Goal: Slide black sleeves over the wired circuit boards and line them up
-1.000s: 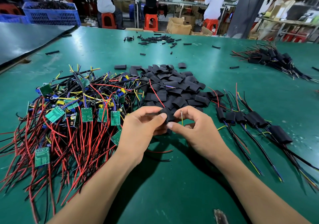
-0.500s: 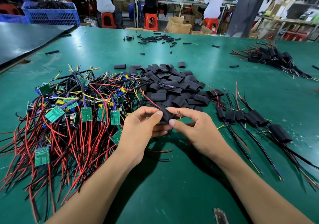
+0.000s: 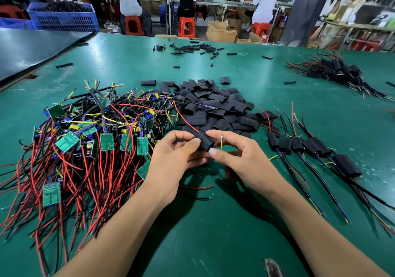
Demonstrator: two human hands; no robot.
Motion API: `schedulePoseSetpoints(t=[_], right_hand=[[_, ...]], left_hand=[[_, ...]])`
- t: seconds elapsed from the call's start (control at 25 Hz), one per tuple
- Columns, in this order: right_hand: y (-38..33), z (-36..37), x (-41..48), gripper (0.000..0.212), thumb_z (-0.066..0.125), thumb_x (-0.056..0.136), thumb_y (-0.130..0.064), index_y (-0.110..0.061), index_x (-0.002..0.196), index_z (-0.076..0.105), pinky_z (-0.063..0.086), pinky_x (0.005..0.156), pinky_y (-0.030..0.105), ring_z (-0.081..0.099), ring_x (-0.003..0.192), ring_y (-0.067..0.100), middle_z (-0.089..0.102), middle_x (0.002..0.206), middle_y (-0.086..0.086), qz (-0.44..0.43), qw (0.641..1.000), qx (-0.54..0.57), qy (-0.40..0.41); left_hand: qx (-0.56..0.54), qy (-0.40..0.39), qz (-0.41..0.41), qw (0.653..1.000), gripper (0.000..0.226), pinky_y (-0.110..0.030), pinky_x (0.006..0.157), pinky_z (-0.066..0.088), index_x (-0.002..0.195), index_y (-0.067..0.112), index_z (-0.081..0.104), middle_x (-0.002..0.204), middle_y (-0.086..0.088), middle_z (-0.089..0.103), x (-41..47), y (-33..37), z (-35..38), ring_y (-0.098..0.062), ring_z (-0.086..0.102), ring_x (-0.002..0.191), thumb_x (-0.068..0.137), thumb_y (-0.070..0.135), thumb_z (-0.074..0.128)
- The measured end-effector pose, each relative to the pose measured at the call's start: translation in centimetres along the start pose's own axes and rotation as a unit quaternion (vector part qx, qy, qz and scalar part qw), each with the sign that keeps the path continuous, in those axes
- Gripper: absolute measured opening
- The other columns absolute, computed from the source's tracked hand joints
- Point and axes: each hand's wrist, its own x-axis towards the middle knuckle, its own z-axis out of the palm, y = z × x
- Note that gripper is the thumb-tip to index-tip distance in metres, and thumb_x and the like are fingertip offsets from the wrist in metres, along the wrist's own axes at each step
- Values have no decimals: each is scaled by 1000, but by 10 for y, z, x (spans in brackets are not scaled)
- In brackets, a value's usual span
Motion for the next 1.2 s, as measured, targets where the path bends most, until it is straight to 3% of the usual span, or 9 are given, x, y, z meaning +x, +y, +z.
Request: schedulePoseSetpoints(t=[0.2, 0.48, 0.56, 0.68, 0.8, 0.96, 1.04, 1.12, 1.2], right_hand=[[-1, -3, 1, 35, 75, 85, -26, -42, 115, 69, 48, 58, 20, 53, 63, 15, 72, 109, -11, 9, 1000, 8, 11], [-2, -3, 1, 40, 75, 88, -15, -42, 116, 68, 43, 50, 17, 49, 61, 18, 72, 109, -10, 5, 999, 37, 3], [-4, -3, 0, 35, 73, 89, -21, -40, 117, 68, 45, 51, 19, 50, 57, 17, 72, 103, -11, 8, 999, 48, 8], [-6, -3, 3, 18, 59, 100, -31, -31, 116, 69, 48, 51, 24, 56, 48, 18, 76, 94, 1, 40, 992, 116, 22], [-11, -5, 4, 20, 53, 104, -30, -22, 109, 70, 46, 48, 21, 64, 53, 20, 76, 91, 4, 82, 983, 162, 18], [-9, 7, -1, 33, 72, 82, -53, -32, 107, 68, 52, 62, 25, 71, 69, 19, 73, 94, -10, 29, 996, 34, 78], [-6, 10, -2, 39, 74, 75, -57, -35, 107, 68, 49, 72, 15, 68, 79, 6, 71, 99, -17, -18, 991, -55, 119], [-3, 10, -2, 36, 78, 77, -43, -32, 110, 69, 43, 79, 9, 63, 93, -4, 70, 102, -22, -79, 976, -162, 124], [1, 7, 1, 34, 77, 81, -27, -26, 114, 69, 46, 87, 16, 62, 98, -2, 70, 107, -17, -105, 957, -221, 158]], left_hand=[[39, 9, 33, 999, 13, -28, 65, 59, 91, 11, 66, 85, -9, 75, -2, -1, 2, -27, 71, 73, 94, 0, 60], [26, 14, 30, 999, 9, -37, 78, 59, 95, 6, 66, 100, -23, 71, 0, -3, 1, -39, 68, 87, 95, 1, 59], [28, 11, 32, 999, 9, -38, 79, 59, 95, 7, 66, 98, -22, 72, 0, -3, 1, -36, 69, 84, 95, 1, 58], [-4, 0, 15, 1000, 8, -29, 66, 57, 96, 8, 64, 86, -17, 70, 2, 1, 0, -25, 66, 66, 96, 4, 58], [-22, -19, 18, 999, 5, -24, 58, 52, 95, 8, 61, 72, -9, 67, 3, 2, -1, -20, 63, 59, 94, 4, 60], [54, 4, 54, 997, 10, -27, 62, 56, 87, 8, 61, 69, -10, 70, 1, -5, 2, -22, 66, 61, 88, 2, 69], [74, 5, 50, 996, 10, -24, 61, 56, 83, 11, 64, 70, -6, 70, -1, -7, 4, -19, 65, 62, 89, 5, 69], [63, -9, 32, 997, 14, -22, 62, 56, 82, 15, 68, 76, -2, 72, 0, -8, 5, -15, 66, 66, 95, 13, 62], [49, -40, 6, 998, 19, -26, 71, 60, 95, 13, 71, 88, -6, 76, 0, -8, 6, -18, 71, 75, 100, 19, 54]])
